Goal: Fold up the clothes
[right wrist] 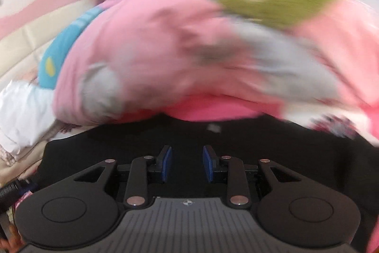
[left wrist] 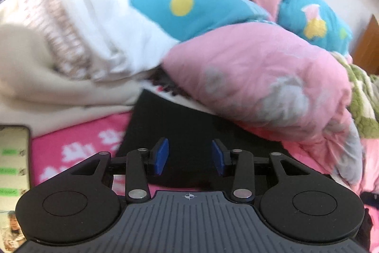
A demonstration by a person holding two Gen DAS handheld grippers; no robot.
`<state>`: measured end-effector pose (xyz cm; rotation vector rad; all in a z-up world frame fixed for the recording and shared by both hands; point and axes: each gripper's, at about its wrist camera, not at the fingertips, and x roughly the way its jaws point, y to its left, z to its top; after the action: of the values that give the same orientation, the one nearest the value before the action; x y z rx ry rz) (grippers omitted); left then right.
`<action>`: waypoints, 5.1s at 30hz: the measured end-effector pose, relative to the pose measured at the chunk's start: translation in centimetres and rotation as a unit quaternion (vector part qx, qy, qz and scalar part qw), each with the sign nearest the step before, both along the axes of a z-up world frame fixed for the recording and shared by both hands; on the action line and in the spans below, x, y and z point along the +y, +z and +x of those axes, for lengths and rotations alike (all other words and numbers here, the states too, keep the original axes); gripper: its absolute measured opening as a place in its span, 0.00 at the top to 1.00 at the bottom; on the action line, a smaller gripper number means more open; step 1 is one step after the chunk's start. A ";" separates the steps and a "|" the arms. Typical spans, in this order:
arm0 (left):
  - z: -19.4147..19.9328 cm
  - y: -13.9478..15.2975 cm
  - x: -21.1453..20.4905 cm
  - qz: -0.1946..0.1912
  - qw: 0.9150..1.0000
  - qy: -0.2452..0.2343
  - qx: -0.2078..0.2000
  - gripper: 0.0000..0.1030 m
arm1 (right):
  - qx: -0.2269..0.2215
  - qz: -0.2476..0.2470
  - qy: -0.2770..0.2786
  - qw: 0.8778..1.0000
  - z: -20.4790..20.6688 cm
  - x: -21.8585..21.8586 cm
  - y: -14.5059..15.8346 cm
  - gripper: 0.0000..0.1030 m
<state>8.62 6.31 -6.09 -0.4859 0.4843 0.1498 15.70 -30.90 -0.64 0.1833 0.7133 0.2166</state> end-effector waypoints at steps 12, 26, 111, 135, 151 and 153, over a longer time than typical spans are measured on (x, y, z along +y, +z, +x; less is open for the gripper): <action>7.1 0.0 -17.6 0.034 0.968 -0.242 0.060 0.60 | 0.009 0.022 -0.116 0.993 -7.7 -13.4 -4.4 0.69; 7.6 -5.4 -30.3 0.079 0.931 -0.356 0.033 0.59 | -0.043 -0.101 -0.112 0.988 -4.7 -15.1 -4.8 0.42; 15.0 -6.3 -30.1 -0.093 0.970 -0.223 0.014 0.58 | -0.069 0.160 -0.284 0.943 -4.3 -28.3 -9.3 0.96; 14.9 -6.2 -30.4 -0.103 0.954 -0.282 0.006 0.58 | -0.081 0.012 -0.107 0.991 -3.8 -19.5 -4.4 0.95; 14.5 -5.6 -30.6 -0.097 0.952 -0.290 -0.010 0.58 | -0.106 -0.125 -0.036 0.986 -11.1 -14.9 -3.2 0.43; 13.8 -4.8 -30.9 -0.089 0.945 -0.315 -0.031 0.58 | -0.085 -0.091 -0.092 0.988 -10.3 -18.0 -4.2 0.47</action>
<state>22.38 -24.62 -10.89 -0.4888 0.5730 -0.5278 5.37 -48.89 -4.86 0.0545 0.5383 -0.0106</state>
